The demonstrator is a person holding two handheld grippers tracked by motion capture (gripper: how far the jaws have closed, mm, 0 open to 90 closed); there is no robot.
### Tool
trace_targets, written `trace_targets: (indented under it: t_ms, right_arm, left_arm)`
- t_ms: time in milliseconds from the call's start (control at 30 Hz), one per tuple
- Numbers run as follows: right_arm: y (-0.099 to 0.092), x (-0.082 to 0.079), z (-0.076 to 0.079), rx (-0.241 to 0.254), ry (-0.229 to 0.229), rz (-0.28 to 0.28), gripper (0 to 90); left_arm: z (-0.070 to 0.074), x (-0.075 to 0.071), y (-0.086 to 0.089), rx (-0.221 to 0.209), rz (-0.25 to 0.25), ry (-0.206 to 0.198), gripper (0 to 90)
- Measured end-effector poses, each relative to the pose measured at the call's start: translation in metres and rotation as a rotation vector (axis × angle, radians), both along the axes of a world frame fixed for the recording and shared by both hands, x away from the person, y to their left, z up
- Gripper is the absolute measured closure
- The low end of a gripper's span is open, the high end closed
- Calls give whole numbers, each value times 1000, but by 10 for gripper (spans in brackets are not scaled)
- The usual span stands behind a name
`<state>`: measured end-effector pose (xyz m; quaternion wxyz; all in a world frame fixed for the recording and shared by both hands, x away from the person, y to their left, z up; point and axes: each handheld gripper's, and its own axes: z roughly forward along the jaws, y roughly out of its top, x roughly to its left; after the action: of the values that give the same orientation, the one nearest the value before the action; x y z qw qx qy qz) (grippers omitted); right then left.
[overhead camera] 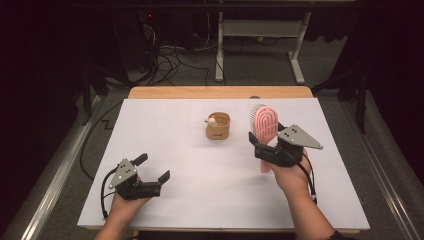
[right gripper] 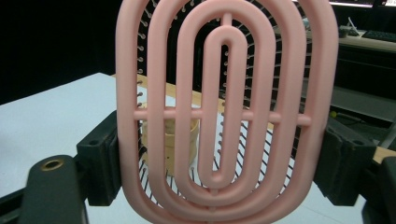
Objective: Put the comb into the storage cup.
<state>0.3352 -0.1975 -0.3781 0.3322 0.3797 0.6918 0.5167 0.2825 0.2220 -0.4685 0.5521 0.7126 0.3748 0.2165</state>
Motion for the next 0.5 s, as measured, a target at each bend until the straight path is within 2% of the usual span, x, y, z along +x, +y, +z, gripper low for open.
trace_targets:
  t_ms: [500]
  right_arm:
    - [14,11,13,22,-29,-1,197]
  left_arm:
    - [0,-1,-3,2,-16,-4,0]
